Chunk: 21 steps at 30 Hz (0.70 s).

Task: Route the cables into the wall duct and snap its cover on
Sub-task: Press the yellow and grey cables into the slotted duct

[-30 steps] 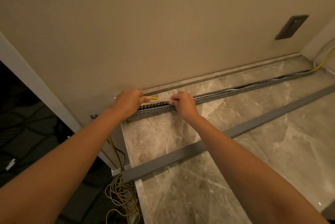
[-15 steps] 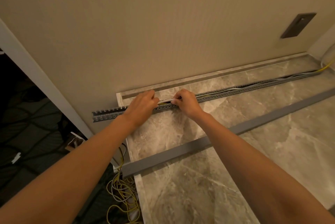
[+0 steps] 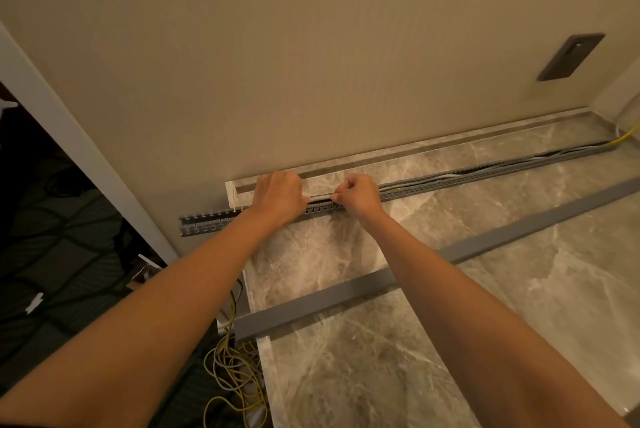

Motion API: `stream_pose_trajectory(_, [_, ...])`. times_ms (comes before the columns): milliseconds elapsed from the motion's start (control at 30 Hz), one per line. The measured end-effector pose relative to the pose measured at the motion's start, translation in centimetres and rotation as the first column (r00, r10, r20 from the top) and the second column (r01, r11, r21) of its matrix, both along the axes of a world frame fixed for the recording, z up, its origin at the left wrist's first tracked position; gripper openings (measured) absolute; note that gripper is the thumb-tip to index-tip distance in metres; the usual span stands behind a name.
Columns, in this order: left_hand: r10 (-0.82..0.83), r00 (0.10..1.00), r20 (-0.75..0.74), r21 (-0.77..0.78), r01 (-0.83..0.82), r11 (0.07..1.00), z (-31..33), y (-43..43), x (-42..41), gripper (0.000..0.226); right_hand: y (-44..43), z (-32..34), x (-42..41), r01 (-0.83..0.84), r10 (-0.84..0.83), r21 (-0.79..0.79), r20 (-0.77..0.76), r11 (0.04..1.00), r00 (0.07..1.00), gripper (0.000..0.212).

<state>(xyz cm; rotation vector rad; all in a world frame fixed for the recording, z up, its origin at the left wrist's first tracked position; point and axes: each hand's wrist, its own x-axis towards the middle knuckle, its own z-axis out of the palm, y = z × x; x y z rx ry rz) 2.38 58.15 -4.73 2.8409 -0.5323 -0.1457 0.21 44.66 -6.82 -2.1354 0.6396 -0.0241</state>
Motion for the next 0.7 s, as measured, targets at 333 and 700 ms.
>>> stream_pose_trajectory(333, [0.224,0.924,-0.309,-0.160,-0.283,0.946,-1.4,-0.9,1.2,0.027,0.1,-0.2,-1.3,-0.109,0.120,-0.210,0.041,0.972,0.992,0.018])
stream_pose_trajectory(700, [0.152,0.959,-0.238,-0.304,-0.223,0.926,-1.7,-0.8,0.3,0.027,-0.2,1.1,-2.6,-0.326,0.318,-0.301,-0.077,0.896,0.945,0.028])
